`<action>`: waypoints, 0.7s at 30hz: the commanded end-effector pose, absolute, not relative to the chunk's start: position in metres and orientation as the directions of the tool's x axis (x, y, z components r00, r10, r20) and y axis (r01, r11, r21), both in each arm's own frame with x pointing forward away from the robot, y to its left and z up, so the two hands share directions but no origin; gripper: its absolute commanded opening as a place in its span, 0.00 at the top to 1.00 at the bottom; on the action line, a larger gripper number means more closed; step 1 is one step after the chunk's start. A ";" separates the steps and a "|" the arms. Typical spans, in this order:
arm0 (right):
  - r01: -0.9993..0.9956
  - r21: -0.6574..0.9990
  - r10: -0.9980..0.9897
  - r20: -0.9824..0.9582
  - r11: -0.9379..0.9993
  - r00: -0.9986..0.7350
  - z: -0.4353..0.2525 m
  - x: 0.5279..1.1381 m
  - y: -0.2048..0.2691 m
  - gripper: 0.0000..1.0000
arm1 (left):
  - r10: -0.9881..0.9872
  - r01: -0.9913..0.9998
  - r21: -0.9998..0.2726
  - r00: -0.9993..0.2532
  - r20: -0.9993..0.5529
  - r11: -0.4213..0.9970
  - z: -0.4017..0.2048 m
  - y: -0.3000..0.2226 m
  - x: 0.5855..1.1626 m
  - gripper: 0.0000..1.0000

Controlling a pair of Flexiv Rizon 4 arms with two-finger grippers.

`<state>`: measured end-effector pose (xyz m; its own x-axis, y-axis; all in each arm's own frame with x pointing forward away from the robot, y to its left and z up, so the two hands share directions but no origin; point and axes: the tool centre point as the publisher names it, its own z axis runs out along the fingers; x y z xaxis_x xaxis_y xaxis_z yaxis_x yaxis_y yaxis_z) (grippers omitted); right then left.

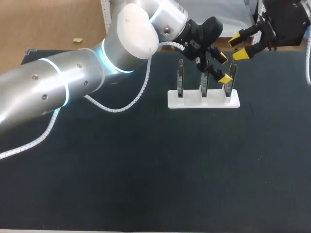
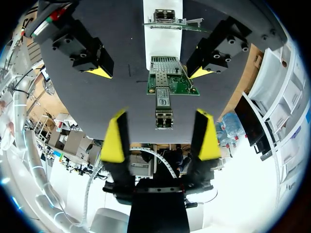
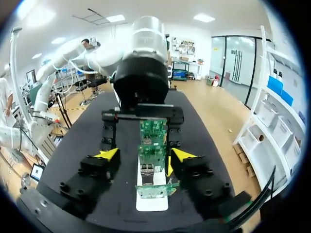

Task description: Pick up the optical module with the left hand, and insert it into the network port with the right hand.

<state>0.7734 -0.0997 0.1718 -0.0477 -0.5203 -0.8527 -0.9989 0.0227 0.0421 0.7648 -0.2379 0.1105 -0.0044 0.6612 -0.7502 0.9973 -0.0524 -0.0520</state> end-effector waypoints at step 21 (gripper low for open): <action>-0.999 0.044 -0.461 -0.887 -0.016 -0.032 0.199 0.775 -0.110 1.00 | 0.667 0.997 -0.056 -0.006 -0.745 -0.053 0.111 -0.239 0.767 0.00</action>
<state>0.7751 -0.1123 0.2003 -0.0319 -0.4569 -0.8890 -0.9988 -0.0179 0.0450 0.7648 -0.2379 0.1104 -0.0044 0.6612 -0.7502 0.9973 -0.0524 -0.0521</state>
